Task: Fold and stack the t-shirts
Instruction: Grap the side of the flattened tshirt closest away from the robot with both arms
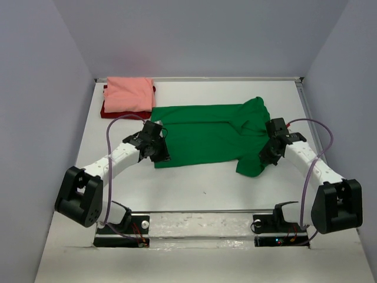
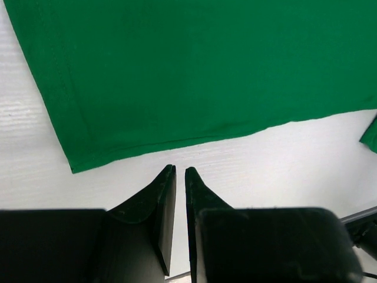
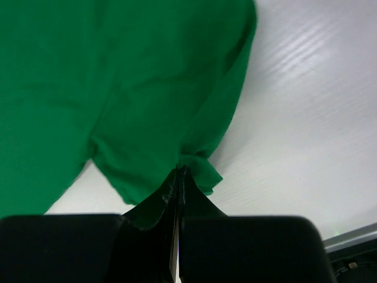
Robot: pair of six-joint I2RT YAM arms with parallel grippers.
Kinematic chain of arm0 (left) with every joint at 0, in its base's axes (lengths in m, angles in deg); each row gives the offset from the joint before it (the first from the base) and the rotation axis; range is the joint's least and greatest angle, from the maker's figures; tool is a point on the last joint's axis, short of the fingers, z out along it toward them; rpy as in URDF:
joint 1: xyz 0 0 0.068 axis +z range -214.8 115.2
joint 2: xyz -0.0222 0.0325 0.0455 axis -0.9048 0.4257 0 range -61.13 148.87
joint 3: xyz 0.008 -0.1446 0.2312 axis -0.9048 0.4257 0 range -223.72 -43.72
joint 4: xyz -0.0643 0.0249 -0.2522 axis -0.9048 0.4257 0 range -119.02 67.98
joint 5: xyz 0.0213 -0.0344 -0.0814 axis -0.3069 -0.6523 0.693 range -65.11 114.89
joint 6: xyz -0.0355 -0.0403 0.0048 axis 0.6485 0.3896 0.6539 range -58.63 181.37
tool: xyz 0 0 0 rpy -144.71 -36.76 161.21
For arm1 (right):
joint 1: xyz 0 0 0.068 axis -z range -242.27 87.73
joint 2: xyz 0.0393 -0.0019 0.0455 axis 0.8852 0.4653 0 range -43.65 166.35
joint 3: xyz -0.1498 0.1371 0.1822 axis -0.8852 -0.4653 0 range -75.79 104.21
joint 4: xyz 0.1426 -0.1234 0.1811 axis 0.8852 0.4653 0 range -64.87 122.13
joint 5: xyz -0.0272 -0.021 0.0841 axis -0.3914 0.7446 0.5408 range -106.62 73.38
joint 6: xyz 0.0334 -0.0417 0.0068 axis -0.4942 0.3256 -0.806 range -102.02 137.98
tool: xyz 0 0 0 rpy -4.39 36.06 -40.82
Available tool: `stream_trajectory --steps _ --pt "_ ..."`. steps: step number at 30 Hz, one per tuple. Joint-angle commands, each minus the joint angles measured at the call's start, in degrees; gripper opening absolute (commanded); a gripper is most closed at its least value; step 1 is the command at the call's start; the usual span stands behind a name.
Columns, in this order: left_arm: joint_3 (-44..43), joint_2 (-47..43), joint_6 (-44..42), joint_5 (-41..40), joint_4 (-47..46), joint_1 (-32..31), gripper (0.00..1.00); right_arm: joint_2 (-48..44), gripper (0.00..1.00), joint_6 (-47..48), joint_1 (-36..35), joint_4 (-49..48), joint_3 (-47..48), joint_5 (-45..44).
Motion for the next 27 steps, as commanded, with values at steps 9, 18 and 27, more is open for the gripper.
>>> stream_trajectory --steps 9,18,27 --pt "-11.04 10.1 8.62 -25.98 21.58 -6.08 0.25 -5.07 0.0 4.72 -2.57 -5.81 2.59 1.79" --pt "-11.04 11.87 13.72 -30.12 26.07 -6.08 0.28 -6.57 0.0 6.31 -2.57 -6.52 1.62 4.34" --pt "-10.87 14.68 13.03 -30.49 27.14 -6.26 0.3 -8.33 0.0 6.48 -2.57 -6.43 1.71 7.16"
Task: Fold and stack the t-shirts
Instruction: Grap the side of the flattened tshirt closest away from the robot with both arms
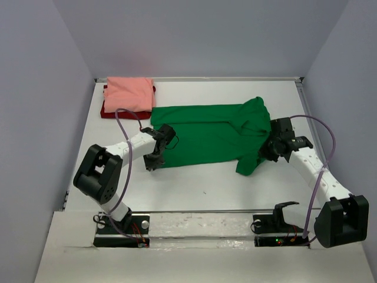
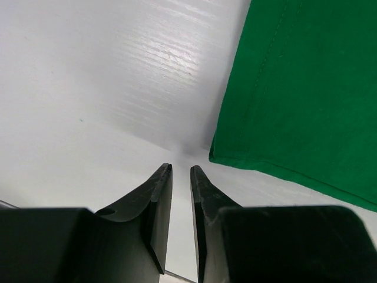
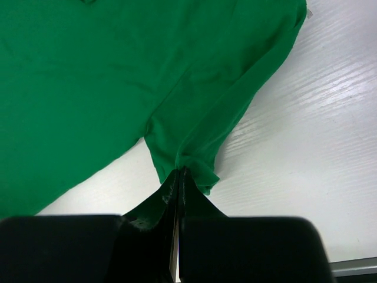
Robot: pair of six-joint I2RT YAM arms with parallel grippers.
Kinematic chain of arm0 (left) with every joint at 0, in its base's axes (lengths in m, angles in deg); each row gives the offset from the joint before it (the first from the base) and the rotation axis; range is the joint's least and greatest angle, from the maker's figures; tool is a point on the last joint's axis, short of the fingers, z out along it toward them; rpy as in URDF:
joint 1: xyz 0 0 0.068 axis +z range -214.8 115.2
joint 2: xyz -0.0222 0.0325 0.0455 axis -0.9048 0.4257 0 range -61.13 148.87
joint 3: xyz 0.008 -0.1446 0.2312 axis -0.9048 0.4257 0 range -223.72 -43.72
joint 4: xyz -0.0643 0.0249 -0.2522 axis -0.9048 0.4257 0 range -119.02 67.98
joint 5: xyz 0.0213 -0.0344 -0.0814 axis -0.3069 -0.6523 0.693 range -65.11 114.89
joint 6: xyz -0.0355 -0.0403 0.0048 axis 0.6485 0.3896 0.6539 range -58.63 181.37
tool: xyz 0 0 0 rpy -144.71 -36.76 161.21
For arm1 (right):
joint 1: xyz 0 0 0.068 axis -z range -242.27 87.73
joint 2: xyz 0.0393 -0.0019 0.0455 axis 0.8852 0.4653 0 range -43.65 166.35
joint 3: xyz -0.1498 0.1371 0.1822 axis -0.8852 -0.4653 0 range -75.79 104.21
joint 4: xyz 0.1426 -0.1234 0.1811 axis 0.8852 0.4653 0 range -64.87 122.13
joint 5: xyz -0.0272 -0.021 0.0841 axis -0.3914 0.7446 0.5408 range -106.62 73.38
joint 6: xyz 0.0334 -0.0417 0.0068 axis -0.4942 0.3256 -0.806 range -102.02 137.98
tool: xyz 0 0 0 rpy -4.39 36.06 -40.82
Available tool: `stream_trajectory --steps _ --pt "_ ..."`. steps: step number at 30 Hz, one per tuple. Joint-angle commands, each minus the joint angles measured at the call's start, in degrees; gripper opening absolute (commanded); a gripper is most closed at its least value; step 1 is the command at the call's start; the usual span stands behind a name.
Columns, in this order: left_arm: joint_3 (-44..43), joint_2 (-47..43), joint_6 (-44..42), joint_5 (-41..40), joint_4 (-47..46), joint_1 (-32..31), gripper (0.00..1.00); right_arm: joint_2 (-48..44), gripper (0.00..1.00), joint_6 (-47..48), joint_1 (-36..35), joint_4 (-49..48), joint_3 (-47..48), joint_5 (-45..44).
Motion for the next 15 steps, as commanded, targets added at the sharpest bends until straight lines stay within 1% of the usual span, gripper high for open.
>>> stream_trajectory --steps 1,4,7,8,9,10,13,15 --pt "-1.58 0.1 0.32 -1.63 1.35 -0.34 0.3 -1.88 0.0 1.17 -0.11 -2.21 0.4 1.67" --pt "-2.46 -0.24 -2.04 1.26 -0.06 -0.34 0.3 -1.27 0.0 1.44 -0.11 -2.21 0.05 2.02" --pt "-2.2 -3.93 -2.76 3.47 -2.43 -0.34 0.3 -1.09 0.0 1.53 -0.11 -2.56 -0.66 2.38" --pt "-2.37 -5.51 -2.58 3.56 -2.44 -0.34 0.34 -1.0 0.0 1.53 -0.11 -2.73 -0.92 2.55" --pt "-2.37 -5.87 -2.58 3.56 -2.44 -0.34 0.42 -0.92 0.0 1.53 -0.11 -2.56 -0.92 2.73" --pt "-2.55 -6.31 -2.49 3.47 -2.09 -0.34 0.47 -1.0 0.0 1.61 -0.11 -2.73 -0.92 2.73" --pt "-2.63 -7.19 -1.79 2.42 -1.82 -0.25 0.52 -1.09 0.0 1.88 -0.11 -2.82 -0.92 2.99" --pt "-2.81 -6.58 -1.79 1.89 -1.56 -0.33 0.52 -0.74 0.0 1.88 -0.11 -2.47 -0.57 2.82"
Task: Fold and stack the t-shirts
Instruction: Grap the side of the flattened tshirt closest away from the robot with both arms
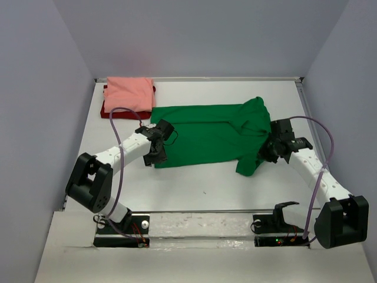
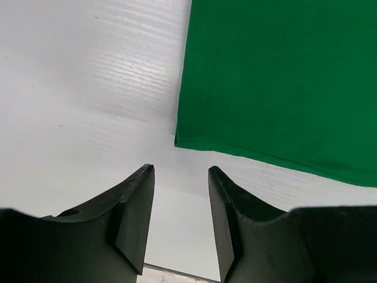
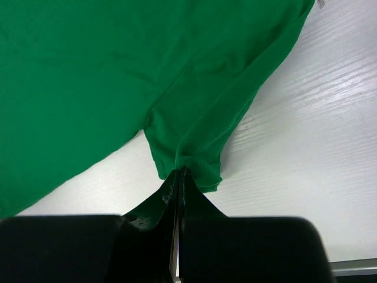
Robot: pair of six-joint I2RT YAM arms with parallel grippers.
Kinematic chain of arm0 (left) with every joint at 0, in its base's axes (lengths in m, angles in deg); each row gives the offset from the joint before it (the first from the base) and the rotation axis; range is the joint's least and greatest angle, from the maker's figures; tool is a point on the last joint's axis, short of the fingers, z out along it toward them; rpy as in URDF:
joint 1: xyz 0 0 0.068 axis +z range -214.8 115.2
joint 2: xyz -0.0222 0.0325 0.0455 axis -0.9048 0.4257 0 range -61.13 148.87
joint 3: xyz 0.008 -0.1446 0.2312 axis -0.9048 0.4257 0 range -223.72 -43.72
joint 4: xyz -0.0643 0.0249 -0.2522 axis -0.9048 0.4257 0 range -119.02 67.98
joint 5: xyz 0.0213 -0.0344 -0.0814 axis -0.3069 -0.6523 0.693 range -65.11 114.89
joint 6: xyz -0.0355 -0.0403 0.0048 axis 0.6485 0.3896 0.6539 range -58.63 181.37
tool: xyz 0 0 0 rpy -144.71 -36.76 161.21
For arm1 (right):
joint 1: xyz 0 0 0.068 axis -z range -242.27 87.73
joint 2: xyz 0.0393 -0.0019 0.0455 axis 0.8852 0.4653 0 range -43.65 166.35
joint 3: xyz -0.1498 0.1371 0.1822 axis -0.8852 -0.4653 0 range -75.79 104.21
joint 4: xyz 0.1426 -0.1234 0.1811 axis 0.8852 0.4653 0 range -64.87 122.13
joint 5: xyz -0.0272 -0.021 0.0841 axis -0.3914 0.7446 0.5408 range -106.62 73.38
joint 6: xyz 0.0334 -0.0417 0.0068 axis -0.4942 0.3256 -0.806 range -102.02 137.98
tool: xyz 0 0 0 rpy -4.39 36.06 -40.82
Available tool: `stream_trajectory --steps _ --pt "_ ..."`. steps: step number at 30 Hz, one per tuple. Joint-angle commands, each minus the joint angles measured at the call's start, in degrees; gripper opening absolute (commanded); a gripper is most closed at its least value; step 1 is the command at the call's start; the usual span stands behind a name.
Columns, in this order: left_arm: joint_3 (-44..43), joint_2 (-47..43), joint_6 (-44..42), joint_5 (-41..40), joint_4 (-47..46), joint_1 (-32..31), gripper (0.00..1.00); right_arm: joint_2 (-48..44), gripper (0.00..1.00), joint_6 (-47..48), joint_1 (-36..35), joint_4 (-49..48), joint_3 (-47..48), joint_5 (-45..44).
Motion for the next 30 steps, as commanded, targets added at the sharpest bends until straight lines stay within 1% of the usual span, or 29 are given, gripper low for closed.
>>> stream_trajectory --steps 1,8,20,26,29,30 --pt "-1.61 -0.96 0.33 -1.65 0.65 -0.23 0.52 -0.28 0.0 0.96 -0.11 -2.06 0.41 0.63" --pt "0.15 2.21 -0.81 2.04 -4.09 -0.14 0.51 -1.77 0.0 0.78 -0.11 -0.39 1.12 0.28" --pt "-0.9 6.07 -1.43 1.42 -3.48 0.74 0.5 -2.04 0.0 0.08 -0.11 0.58 1.29 0.81" --pt "-0.64 7.39 -0.37 0.81 -2.43 0.83 0.49 -1.34 0.0 -0.09 -0.11 0.41 1.56 1.77" --pt "-0.64 8.01 -0.55 1.16 -2.78 0.74 0.48 -1.16 0.0 -0.01 -0.11 0.14 1.47 1.95" --pt "-0.55 8.09 -0.72 1.16 -2.87 0.74 0.47 -1.07 0.0 -0.01 -0.11 0.05 1.47 1.95"
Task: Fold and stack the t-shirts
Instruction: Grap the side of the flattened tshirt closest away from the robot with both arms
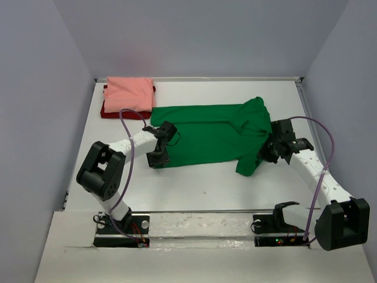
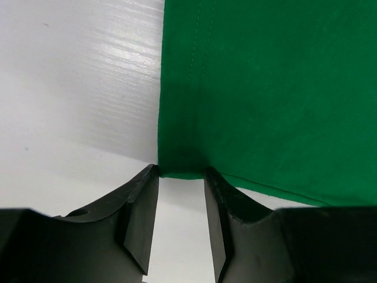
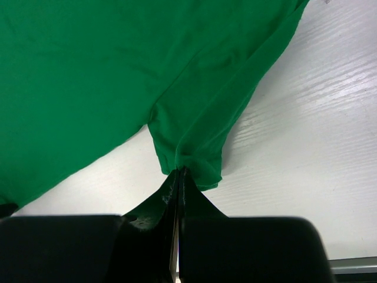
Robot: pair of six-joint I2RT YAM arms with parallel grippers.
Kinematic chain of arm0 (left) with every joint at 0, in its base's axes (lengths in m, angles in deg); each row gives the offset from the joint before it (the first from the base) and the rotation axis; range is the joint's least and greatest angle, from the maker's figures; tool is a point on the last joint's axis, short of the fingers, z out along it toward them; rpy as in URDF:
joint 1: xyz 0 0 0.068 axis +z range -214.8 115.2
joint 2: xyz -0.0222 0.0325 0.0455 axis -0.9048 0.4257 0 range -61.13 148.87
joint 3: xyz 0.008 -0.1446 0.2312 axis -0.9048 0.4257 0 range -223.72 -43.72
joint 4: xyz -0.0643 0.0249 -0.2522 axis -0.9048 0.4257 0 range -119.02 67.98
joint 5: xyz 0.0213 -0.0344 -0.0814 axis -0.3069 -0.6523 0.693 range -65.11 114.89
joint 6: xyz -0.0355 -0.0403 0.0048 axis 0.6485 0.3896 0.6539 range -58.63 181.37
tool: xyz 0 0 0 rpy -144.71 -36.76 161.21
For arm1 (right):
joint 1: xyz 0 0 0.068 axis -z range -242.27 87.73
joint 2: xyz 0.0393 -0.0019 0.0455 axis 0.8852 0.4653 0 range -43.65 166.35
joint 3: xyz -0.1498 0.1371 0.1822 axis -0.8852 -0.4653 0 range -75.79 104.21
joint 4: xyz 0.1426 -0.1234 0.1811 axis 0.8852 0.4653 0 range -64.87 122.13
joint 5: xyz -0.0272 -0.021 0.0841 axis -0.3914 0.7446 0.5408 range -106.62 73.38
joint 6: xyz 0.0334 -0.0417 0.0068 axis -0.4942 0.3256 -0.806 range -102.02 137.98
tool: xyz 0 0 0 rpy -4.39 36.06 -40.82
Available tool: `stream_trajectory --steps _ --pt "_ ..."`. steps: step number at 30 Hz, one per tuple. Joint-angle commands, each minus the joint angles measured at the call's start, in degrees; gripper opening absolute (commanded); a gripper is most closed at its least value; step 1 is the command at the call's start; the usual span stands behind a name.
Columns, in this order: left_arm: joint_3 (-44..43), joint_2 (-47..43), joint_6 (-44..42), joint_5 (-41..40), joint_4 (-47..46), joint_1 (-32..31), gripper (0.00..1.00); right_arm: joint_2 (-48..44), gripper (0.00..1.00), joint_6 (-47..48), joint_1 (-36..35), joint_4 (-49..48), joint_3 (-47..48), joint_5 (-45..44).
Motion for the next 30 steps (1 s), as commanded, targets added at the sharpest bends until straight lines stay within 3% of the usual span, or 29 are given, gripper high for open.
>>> stream_trajectory --steps 1,5,9,22,30 --pt "-0.33 0.23 0.24 -1.07 1.55 0.17 0.46 0.17 0.0 -0.12 -0.11 -0.56 1.36 0.94" --pt "0.37 -0.21 0.59 -0.9 1.29 0.17 0.35 0.26 0.0 0.06 0.42 -1.0 0.48 1.64" --pt "1.33 -1.09 0.76 0.33 0.58 0.17 0.0 0.35 0.0 0.06 0.42 -1.09 0.13 1.56" --pt "-0.6 -11.37 1.73 -3.62 5.32 -0.62 0.0 -1.05 0.0 2.6 0.42 -1.88 5.31 -8.54" --pt "2.91 -17.52 2.87 -1.07 6.12 -0.88 0.0 -5.26 0.0 1.55 0.42 5.5 7.69 -11.71"
